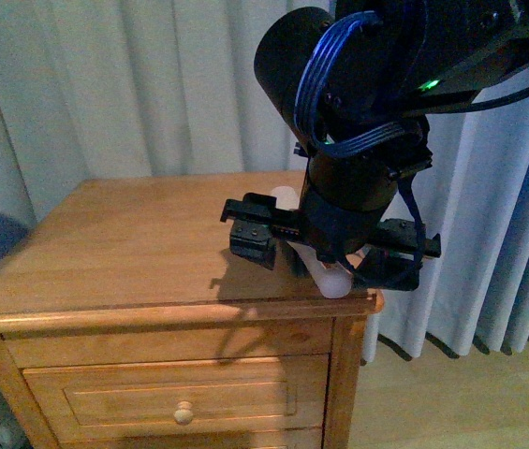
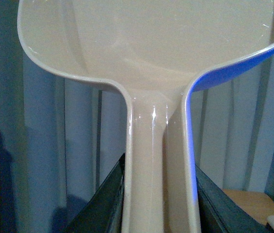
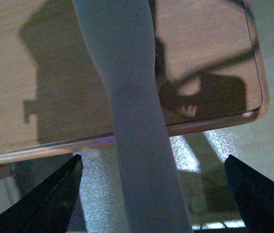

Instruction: Clean up trash

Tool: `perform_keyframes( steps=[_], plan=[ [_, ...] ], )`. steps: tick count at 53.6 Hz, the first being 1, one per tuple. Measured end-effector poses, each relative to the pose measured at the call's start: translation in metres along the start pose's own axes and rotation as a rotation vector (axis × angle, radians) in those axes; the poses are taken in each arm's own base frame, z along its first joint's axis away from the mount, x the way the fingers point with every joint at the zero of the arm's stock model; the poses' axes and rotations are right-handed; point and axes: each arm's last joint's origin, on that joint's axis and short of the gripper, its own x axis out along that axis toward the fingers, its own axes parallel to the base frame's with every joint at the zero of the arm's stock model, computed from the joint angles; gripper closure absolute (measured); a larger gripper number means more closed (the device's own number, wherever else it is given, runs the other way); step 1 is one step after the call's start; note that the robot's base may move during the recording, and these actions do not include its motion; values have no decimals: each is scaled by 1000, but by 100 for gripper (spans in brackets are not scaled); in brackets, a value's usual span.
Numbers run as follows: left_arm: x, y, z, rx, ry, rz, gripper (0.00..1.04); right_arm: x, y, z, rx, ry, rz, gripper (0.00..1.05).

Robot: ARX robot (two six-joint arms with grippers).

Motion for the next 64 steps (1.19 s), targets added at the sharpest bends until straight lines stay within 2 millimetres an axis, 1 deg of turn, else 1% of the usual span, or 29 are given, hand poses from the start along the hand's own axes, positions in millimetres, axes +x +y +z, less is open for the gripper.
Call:
perform_keyframes(
  steps=[5, 10, 12, 14, 16, 19, 20, 23, 25, 34, 40, 44, 51, 54, 55, 56, 57, 58, 59, 61, 62, 64],
  plan=[
    [0, 0, 0, 0, 0, 0, 77, 3, 0, -1, 2, 5, -4, 29],
    [0, 0, 0, 0, 0, 0, 77, 3, 0, -1, 2, 4, -4, 43],
    [0, 0, 0, 0, 0, 0, 77, 3, 0, -1, 3, 3, -4, 46],
    [0, 0, 0, 0, 0, 0, 77, 3, 0, -1, 3, 0, -3, 53],
    [0, 0, 0, 0, 0, 0, 77, 3, 0, -1, 3, 0, -3, 57],
    [0, 0, 0, 0, 0, 0, 77, 3, 0, 0, 5, -5, 0, 67],
    [0, 0, 0, 0, 0, 0, 77, 3, -1, 0, 4, -10, 3, 72],
    [0, 0, 0, 0, 0, 0, 77, 2, 0, 1, 4, -20, 10, 82],
    [0, 0, 0, 0, 0, 0, 77, 1, -1, 1, 5, -24, 6, 84],
    [0, 0, 0, 0, 0, 0, 77, -3, -2, 0, 4, -49, 29, 85],
    [0, 0, 0, 0, 0, 0, 77, -13, -5, 1, -19, -90, 45, 85],
    [0, 0, 0, 0, 0, 0, 77, -27, -8, 3, -43, -139, 58, 85],
    [0, 0, 0, 0, 0, 0, 77, -65, -19, 4, -108, -295, 80, 85],
    [0, 0, 0, 0, 0, 0, 77, -87, -27, 3, -131, -375, 97, 85],
    [0, 0, 0, 0, 0, 0, 77, -92, -29, 3, -142, -391, 98, 85],
    [0, 0, 0, -1, 0, 0, 77, -101, -33, 2, -154, -427, 99, 85],
    [0, 0, 0, 0, 0, 0, 77, -106, -35, 1, -159, -444, 99, 85],
    [0, 0, 0, 0, 0, 0, 77, -115, -39, -1, -171, -479, 99, 85],
    [0, 0, 0, -1, 0, 0, 77, -120, -41, -2, -171, -496, 101, 85],
    [0, 0, 0, 0, 0, 0, 77, -139, -51, -7, -200, -558, 109, 85],
    [0, 0, 0, 0, 0, 0, 77, -152, -59, -13, -218, -595, 116, 85],
    [0, 0, 0, -1, 0, 0, 77, -168, -70, -20, -239, -643, 120, 85]
  ],
)
